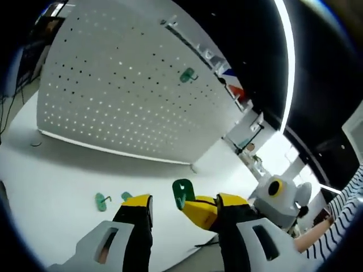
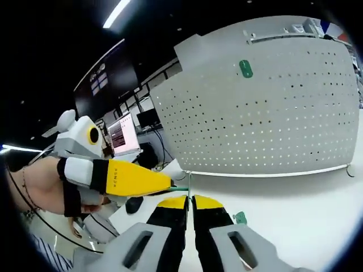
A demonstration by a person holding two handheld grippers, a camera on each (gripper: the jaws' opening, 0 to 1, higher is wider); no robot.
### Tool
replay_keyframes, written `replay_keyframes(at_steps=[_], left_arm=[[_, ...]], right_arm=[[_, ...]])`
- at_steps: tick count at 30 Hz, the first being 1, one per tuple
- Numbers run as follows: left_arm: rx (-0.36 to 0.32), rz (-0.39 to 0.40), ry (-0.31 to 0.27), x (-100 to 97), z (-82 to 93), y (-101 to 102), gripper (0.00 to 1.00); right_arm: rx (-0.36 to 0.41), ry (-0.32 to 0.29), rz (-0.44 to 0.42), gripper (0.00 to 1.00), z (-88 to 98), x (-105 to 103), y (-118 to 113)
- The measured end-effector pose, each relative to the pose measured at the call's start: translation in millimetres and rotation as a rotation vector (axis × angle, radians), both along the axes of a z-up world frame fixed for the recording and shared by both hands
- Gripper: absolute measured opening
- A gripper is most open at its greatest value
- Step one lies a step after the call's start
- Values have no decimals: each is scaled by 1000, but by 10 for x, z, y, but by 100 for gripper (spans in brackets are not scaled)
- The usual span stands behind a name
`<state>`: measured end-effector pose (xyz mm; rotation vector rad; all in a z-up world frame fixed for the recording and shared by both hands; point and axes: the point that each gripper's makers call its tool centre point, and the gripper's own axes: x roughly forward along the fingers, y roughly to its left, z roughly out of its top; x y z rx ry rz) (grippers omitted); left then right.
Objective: Insert the hook assembly into the mounting plate slot until the hook locks in place.
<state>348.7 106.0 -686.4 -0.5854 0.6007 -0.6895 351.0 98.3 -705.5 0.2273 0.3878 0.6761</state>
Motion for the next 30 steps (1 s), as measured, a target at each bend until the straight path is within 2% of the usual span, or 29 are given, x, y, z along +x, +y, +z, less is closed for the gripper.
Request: replay_keyframes(at_steps=[2,9,12,16,24,30], left_arm=[[-12,-1,12,-11,-2,2,40],[-33,-3,15,-35,14,18,26],[-78,6,29,-34,55,17,23],[-77,4,38,-63,42,10,14],[-100,17,51,-79,53,51,6],[-117,25,54,-82,77,46,4]], right_arm=[[23,-11,10,0,48,-15,30],[17,-30,20,0,91,-46,72],[11,-45,21,0,111,-42,72],[8,-45,29,0,113,-46,77],[8,-54,42,0,138,-75,92],[6,-65,46,0,170,-78,108]])
